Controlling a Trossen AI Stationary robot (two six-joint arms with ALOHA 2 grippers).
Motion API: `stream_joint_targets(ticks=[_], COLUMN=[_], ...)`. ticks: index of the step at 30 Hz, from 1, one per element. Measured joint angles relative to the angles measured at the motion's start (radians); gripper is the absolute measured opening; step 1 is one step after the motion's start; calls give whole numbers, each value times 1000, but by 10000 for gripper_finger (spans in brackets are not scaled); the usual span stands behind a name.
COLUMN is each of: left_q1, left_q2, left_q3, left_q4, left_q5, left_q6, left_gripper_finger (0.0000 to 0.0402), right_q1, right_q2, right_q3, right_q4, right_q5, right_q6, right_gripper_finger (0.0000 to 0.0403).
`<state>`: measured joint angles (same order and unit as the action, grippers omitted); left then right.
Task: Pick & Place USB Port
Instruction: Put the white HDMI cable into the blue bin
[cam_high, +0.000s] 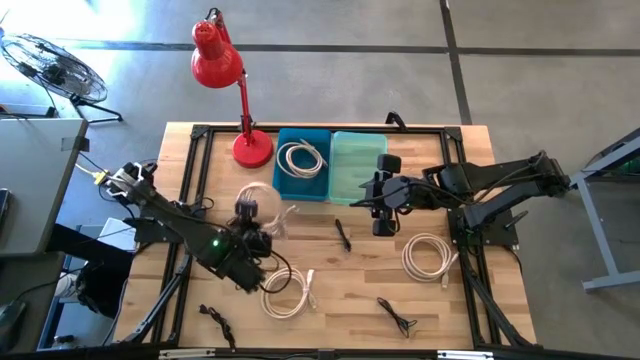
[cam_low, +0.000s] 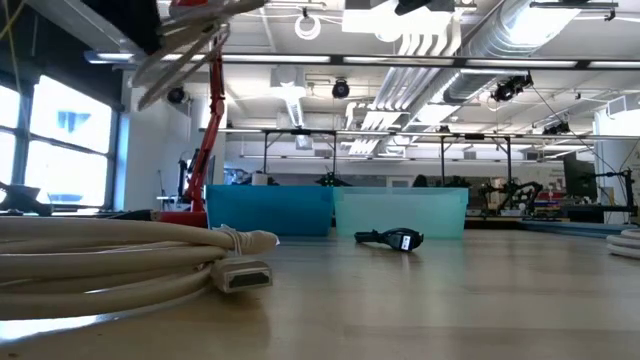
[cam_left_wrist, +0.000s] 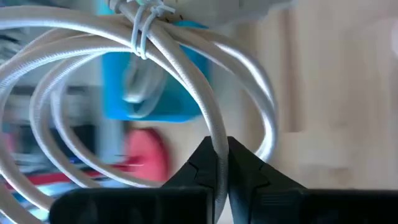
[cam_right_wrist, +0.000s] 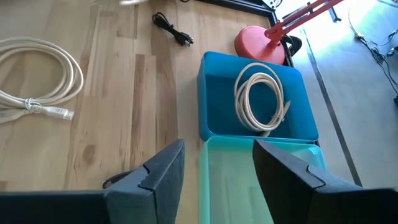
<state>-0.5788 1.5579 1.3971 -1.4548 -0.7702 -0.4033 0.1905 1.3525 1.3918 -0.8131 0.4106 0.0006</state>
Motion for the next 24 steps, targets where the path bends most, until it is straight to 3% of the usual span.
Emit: stream_joint_targets(ticks=[5,9,13,18,24], left_q1=[131,299,461,645,857], left_q2=[-25,-30,-30,-30,-13], left_q3=[24,23,23,23,22], left_q4=[-20,57,219,433,534], left_q5=[-100,-89,-6,178,395], left_q6=[213,425,682,965,1061], left_gripper_finger=[8,8,8,8,8], right_q1=[0,0,0,0,0], right_q2=[0,0,0,0,0], right_q3=[0,0,0,0,0], right_q4=[-8,-14,-21,-48,-93], right_q5=[6,33,58,87,132], right_q6=[44,55,74,95,120], right_gripper_finger=[183,183,183,183,183])
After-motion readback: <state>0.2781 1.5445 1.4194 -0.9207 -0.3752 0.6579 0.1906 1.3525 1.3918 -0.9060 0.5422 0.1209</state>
